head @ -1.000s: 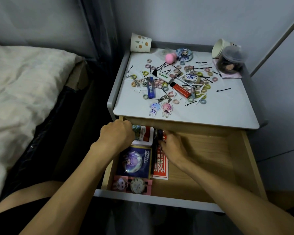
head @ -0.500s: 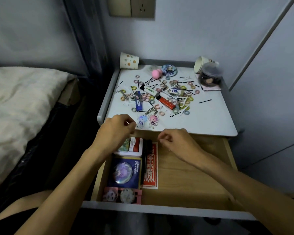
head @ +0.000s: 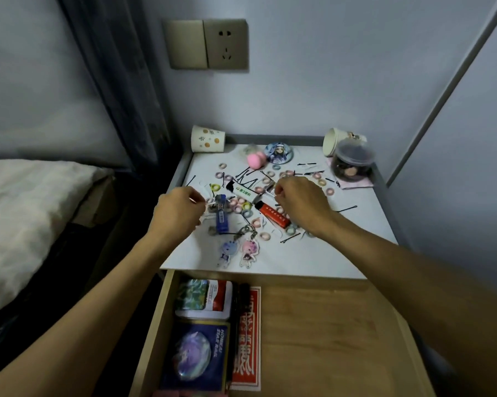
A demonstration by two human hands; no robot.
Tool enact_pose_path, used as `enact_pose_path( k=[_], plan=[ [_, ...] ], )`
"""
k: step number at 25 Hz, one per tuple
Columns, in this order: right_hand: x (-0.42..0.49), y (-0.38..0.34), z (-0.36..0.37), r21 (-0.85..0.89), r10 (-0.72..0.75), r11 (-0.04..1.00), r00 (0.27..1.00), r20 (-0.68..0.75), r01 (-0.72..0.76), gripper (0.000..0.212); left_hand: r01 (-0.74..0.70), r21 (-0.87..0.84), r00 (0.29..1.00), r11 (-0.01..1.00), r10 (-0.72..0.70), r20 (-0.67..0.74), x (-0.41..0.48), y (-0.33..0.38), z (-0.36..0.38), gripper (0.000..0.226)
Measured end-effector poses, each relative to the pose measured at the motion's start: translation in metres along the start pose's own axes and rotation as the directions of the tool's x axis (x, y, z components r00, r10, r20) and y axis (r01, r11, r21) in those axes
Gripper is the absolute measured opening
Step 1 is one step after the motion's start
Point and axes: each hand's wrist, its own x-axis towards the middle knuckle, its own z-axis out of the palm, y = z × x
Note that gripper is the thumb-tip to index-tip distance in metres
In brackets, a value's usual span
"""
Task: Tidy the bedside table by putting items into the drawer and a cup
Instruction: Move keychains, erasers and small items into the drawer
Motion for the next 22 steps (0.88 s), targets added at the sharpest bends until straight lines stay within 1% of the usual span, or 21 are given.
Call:
enact_pose_path(
  k=[2,3,6,8,10,13,15,17,20,22],
  plan=[
    [0.011,-0.003,0.006,-0.093,-0.046,0.995,0.999,-0.002,0.045,0.013,0.042,0.037,0.998,0.998,-0.040,-0.058,0.022,-0.007,0.005,0.014],
    [0.015,-0.004,0.008,-0.117,-0.053,0.992,0.999,0.003,0.053,0.014,0.053,0.084,0.996,0.995,-0.047,-0.079,0.032,-0.008,0.007,0.015],
    [0.022,-0.007,0.009,-0.155,-0.056,0.986,0.998,0.019,0.058,0.012,0.093,0.279,0.992,0.956,-0.066,-0.105,0.053,-0.006,0.013,0.020],
    [0.023,-0.008,0.009,-0.152,-0.047,0.987,0.998,0.052,0.054,0.015,0.102,0.362,0.993,0.927,-0.070,-0.099,0.060,-0.005,0.018,0.023],
    [0.024,-0.004,0.010,-0.072,-0.030,0.997,0.998,0.054,0.034,0.017,0.084,0.420,0.994,0.903,-0.048,-0.095,0.065,-0.005,0.023,0.024],
    [0.023,0.000,0.006,0.193,0.043,0.980,0.999,0.009,-0.044,0.017,0.087,0.449,0.993,0.889,-0.043,-0.109,0.069,-0.006,0.025,0.028],
    [0.016,-0.001,0.001,0.343,0.076,0.936,0.997,0.007,-0.074,0.018,0.120,0.407,0.990,0.905,-0.078,-0.117,0.070,-0.005,0.024,0.031],
    [0.007,-0.003,-0.003,0.440,0.102,0.893,0.995,0.000,-0.092,0.019,0.155,0.313,0.984,0.937,-0.120,-0.128,0.070,-0.004,0.023,0.037],
    [-0.003,-0.004,-0.007,0.490,0.128,0.864,0.992,0.008,-0.116,0.020,0.149,0.025,0.977,0.988,-0.143,-0.158,0.069,0.000,0.016,0.041],
    [-0.007,-0.005,-0.010,0.489,0.125,0.864,0.992,0.020,-0.119,0.018,0.115,-0.130,0.979,0.985,-0.135,-0.152,0.067,0.002,0.012,0.041]
  ],
)
